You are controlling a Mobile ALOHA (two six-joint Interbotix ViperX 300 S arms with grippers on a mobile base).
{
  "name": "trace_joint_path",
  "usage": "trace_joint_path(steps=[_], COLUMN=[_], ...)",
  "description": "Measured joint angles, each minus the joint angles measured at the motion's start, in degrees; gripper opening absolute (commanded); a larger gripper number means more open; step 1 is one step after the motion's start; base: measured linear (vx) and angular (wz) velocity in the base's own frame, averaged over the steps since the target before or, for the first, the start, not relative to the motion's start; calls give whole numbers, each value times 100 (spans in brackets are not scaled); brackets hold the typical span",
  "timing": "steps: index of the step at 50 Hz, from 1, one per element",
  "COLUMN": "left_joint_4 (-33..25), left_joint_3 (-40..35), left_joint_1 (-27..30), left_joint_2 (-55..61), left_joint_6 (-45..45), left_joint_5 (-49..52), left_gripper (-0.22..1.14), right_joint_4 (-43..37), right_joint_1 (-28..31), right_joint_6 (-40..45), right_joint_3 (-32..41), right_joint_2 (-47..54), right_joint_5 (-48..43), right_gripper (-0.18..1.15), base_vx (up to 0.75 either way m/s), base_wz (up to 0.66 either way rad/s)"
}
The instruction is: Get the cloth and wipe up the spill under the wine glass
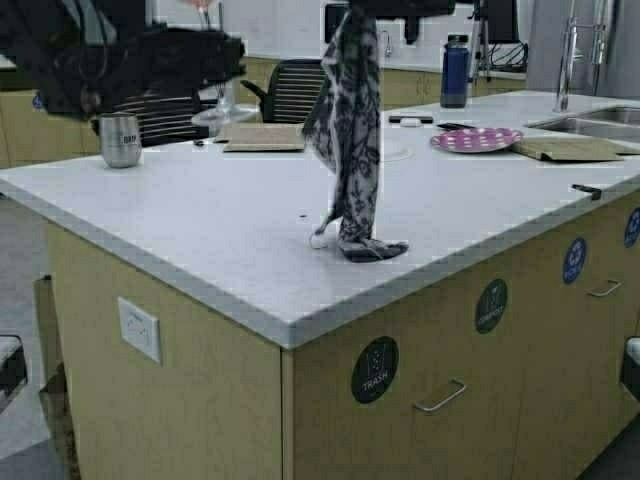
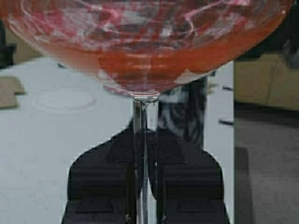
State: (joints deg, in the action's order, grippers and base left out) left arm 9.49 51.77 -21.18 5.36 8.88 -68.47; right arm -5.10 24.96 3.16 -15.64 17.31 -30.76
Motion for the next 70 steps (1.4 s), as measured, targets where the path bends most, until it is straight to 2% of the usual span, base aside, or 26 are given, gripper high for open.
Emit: trace_joint_path(steps=[12, 25, 36, 43, 50, 61, 70], left_joint_4=[-9, -18, -18, -9, -18, -18, -18], left_joint_3=[-431, -1310, -1898, -2074, -2101, -2101, -2083], left_joint_1=[-18, -18, -18, -18, -18, -18, -18], left_joint_2=[-1037, -1459, -1424, -1274, -1020, -466, 114], left_joint_6=[325, 378, 369, 369, 387, 404, 422], left_joint_5=[1441, 2733, 3067, 3067, 3076, 2777, 2382], left_gripper=[33, 33, 33, 33, 33, 33, 33], right_joint_4=[26, 79, 97, 97, 114, 88, 62], right_joint_1=[325, 1257, 2127, 2391, 2268, 1046, 422], right_joint_6=[220, 422, 439, 439, 387, 448, 431], right_joint_3=[343, 835, 1125, 1248, 1195, 413, -176], right_joint_2=[923, 1872, 2303, 2373, 2382, 2276, 2171], right_joint_5=[-35, -26, -35, -35, -35, -35, -97], right_gripper=[7, 7, 7, 7, 7, 7, 7], base_vx=[0, 0, 0, 0, 0, 0, 0], base_wz=[0, 0, 0, 0, 0, 0, 0])
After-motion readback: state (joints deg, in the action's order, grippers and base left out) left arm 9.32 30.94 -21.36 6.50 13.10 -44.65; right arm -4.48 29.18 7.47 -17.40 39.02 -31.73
